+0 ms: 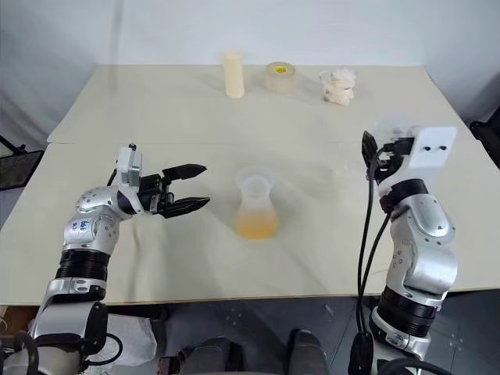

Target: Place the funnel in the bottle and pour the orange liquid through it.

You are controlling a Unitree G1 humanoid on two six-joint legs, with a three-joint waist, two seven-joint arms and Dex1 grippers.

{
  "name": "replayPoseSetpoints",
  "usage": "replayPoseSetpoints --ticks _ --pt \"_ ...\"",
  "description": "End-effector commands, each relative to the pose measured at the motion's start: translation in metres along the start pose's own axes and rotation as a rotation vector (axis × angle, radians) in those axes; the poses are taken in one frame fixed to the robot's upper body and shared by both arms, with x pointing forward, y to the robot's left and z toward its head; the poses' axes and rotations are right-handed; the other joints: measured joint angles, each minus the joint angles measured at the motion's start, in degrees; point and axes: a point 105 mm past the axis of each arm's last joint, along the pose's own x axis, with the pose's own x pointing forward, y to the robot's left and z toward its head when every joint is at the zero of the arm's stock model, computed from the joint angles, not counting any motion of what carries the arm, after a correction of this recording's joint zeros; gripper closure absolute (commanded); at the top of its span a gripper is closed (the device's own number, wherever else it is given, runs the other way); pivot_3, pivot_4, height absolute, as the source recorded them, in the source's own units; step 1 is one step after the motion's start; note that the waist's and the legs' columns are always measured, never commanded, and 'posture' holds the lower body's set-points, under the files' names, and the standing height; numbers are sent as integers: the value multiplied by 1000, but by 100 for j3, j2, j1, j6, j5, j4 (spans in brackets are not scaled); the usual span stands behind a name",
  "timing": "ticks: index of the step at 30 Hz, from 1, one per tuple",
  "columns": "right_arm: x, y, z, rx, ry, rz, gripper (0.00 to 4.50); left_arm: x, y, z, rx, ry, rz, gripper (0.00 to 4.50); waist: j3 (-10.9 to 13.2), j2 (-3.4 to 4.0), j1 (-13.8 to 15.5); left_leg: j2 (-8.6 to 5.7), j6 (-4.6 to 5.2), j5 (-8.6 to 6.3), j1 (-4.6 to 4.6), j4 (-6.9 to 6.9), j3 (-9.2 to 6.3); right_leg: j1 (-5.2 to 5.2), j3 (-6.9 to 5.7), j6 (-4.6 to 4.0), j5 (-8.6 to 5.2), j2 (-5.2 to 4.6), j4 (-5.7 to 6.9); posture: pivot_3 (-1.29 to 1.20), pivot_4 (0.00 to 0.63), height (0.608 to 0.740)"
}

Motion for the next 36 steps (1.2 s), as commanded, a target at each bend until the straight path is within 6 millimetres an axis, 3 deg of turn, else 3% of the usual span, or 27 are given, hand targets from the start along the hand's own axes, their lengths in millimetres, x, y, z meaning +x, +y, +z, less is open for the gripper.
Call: replayPoseSetpoints --ticks 1,7,13,20,25,31,33,36 --pt "-2 -4 3 19 -26 1 2040 1 10 13 26 19 54 0 1 1 5 -1 0 0 -1 1 2 0 2 0 0 0 -1 0 150 740" --pt "-3 1 -2 -7 -16 43 17 0 18 14 -11 83 148 0 2 4 0 0 0 0 1 1 3 -1 4 0 0 -1 0 0 150 740" --pt "-1 3 12 -45 -55 68 17 2 15 22 -69 28 155 0 3 5 21 -1 0 0 -1 4 1 -1 5 0 0 -2 0 0 150 740" --pt "1 -4 16 -63 -62 61 17 0 4 8 -75 126 111 0 3 5 4 0 -1 0 2 0 4 -1 4 0 0 -1 -1 0 150 740" --pt "4 -10 34 -73 -117 55 17 1 2 11 -88 117 91 0 3 5 23 -1 -1 0 0 4 5 1 7 0 0 -2 -2 0 150 740" --pt "1 22 76 -65 -222 291 17 0 -3 16 -38 102 49 0 7 12 18 0 -1 0 0 3 7 -1 5 0 0 -1 -4 0 150 740" --pt "-10 40 80 -137 -204 441 17 -3 -5 16 -25 113 27 0 7 12 34 1 -1 0 -1 3 4 -1 4 0 0 -2 -3 0 150 740" --pt "-26 50 71 -185 -128 602 17 -6 -8 13 2 126 -1 0 7 9 40 -1 0 0 -3 3 3 1 2 0 0 -2 -7 0 150 740"
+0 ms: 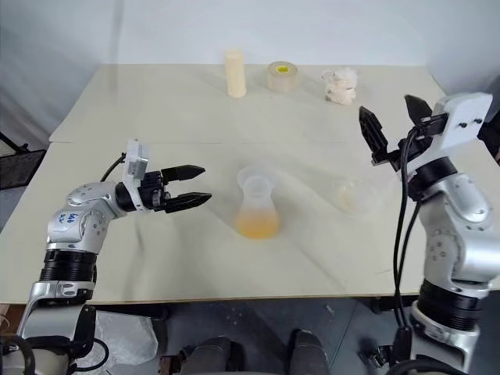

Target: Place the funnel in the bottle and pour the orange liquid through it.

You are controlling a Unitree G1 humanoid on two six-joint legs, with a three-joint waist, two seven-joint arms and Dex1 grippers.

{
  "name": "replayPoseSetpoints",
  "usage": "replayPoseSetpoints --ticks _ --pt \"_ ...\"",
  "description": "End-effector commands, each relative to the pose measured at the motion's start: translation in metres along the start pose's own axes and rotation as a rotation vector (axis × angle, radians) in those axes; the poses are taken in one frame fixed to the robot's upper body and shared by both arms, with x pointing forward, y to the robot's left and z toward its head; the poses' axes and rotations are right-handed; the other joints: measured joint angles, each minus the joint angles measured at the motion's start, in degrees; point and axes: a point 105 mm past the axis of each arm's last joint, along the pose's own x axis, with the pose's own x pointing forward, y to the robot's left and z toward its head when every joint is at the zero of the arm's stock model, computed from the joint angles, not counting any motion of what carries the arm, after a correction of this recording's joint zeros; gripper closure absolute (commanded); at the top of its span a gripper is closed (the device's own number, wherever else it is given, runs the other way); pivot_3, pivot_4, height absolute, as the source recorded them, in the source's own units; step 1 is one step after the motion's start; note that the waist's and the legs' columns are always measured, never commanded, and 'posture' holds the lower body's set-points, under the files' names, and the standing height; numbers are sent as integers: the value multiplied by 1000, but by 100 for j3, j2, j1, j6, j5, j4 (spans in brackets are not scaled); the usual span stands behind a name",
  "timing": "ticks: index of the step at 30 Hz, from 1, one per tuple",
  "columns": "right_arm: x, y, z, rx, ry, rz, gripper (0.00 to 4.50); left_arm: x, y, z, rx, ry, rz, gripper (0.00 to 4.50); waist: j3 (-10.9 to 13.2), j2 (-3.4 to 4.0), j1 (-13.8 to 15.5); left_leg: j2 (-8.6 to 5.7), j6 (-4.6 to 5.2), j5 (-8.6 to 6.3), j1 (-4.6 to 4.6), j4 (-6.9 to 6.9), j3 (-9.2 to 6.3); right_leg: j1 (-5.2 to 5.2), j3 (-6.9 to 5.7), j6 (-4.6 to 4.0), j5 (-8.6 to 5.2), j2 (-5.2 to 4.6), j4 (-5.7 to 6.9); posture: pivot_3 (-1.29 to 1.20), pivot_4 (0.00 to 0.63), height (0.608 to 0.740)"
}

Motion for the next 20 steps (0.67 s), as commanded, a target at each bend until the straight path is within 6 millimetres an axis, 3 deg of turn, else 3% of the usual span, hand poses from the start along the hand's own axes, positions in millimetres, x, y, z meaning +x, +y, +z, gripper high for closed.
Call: replayPoseSetpoints --ticks 1,5,11,15,20 --pt "-14 25 2 -11 42 208 17 -6 -5 5 70 -1 -41 0 0 -2 11 0 0 0 1 0 1 3 -1 0 0 0 -1 0 150 740" --pt "-58 46 -26 6 247 440 17 -17 -14 -7 95 46 -96 0 3 -7 40 -2 1 -1 0 -1 10 6 -2 0 0 -1 -8 0 150 740" --pt "-113 32 -77 -24 524 509 17 -36 -21 -26 110 113 -141 0 6 -13 85 0 3 -1 8 8 19 17 3 1 0 -1 -23 0 150 740" --pt "-130 28 -90 -45 573 544 17 -43 -26 -32 112 134 -152 0 6 -13 117 3 3 -1 9 9 21 15 4 0 0 -1 -24 0 150 740" --pt "-131 28 -95 -50 575 543 17 -42 -30 -31 134 114 -156 0 7 -13 150 4 3 0 5 16 14 17 2 1 0 -1 -23 0 150 740"
